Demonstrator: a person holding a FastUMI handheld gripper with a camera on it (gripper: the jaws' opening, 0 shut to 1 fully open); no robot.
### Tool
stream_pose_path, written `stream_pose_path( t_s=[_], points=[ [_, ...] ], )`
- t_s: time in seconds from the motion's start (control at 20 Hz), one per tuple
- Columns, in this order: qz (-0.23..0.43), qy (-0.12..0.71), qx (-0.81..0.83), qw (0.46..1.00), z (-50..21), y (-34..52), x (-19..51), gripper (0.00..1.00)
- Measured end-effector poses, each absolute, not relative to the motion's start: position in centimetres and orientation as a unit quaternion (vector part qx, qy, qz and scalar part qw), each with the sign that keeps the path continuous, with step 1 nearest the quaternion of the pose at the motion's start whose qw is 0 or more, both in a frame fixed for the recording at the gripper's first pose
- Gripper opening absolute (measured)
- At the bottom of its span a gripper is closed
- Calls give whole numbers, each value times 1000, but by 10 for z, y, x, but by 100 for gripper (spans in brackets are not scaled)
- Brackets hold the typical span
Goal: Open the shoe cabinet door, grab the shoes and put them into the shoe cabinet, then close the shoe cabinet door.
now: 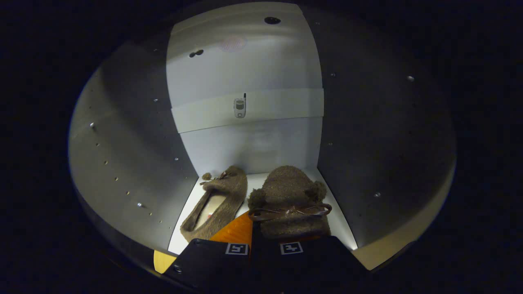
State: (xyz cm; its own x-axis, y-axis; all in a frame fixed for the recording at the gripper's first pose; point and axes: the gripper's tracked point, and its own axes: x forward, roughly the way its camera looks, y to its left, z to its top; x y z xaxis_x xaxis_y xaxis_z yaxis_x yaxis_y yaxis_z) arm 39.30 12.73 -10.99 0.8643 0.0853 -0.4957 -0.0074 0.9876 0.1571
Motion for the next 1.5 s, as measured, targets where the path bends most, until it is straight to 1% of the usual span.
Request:
stream_pose_path(
  t_s=[0.25, 0.55, 0.6, 0.8, 0.85, 1.1, 1.25, 1.5],
  points=[
    [13, 277, 77, 958, -135, 127, 439, 14],
    [0, 306, 65, 950, -167, 127, 458, 14],
    [3, 309, 63, 949, -169, 129, 456, 18],
    [0, 319, 60, 946, -170, 131, 448, 20],
    [0, 319, 57, 946, -169, 131, 444, 22],
    [18, 301, 69, 951, -144, 135, 411, 81],
    [40, 261, 82, 961, -115, 144, 388, 100],
    [52, 157, 48, 985, -66, 152, 327, 99]
  ],
)
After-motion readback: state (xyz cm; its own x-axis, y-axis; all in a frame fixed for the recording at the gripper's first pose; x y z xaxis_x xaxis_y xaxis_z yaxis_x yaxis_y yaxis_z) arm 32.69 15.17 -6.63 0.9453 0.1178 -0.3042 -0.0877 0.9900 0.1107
